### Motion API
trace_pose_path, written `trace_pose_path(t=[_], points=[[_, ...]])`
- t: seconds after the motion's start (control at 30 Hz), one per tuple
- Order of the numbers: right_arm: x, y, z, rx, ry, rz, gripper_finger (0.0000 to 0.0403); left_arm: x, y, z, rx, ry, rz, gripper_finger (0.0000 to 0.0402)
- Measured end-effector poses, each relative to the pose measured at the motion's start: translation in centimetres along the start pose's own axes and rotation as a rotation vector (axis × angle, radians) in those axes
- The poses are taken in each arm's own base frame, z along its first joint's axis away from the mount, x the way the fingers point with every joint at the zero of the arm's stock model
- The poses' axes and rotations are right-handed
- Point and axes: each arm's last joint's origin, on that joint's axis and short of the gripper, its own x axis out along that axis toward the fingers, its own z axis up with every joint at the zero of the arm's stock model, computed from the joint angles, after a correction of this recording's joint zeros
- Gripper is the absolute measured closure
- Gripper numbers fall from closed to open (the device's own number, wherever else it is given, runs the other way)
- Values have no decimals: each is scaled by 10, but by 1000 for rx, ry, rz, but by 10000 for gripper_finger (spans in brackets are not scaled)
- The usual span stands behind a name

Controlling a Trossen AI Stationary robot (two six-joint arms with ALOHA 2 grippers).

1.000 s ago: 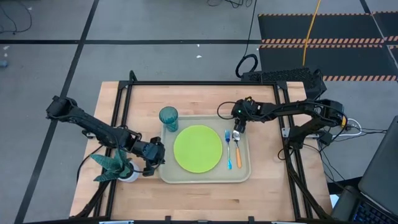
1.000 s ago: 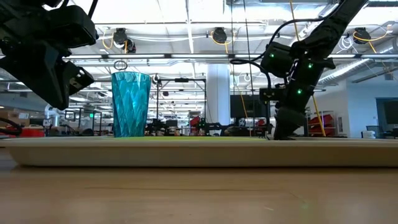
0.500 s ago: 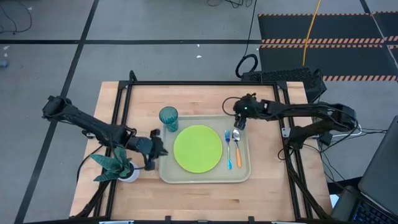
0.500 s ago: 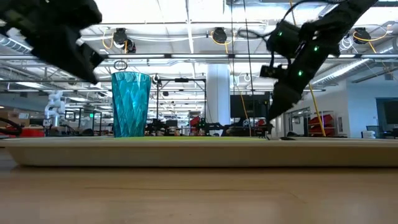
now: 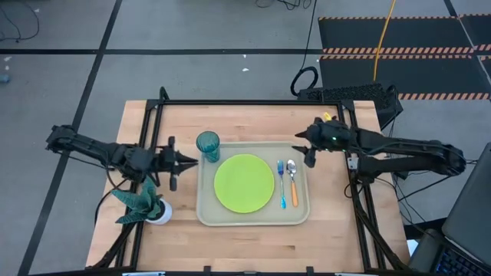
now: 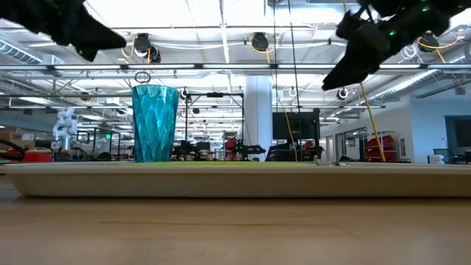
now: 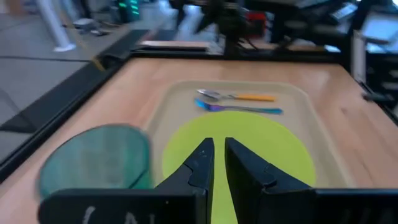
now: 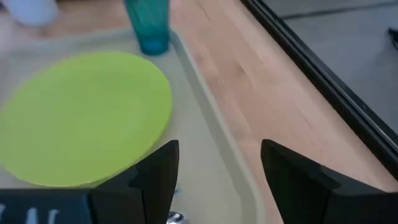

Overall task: Pick and place plate/cup/fork/spoon on tray
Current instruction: Adjust the gray serving tray

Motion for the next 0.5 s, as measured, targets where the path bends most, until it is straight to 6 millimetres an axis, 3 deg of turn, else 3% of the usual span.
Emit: trace_pose_path(t=[0.2,0.4,0.5], points=[[-16,5,-20,42,-64,-13,184,-4,5,-25,-105,14,21,360],[-16,5,-35,92,-57,-7,184,10,-1,-55,-203,204,-30,360],[-16,5,-35,92,-56,-32,184,16,-5,-61,-216,257,-54,360]])
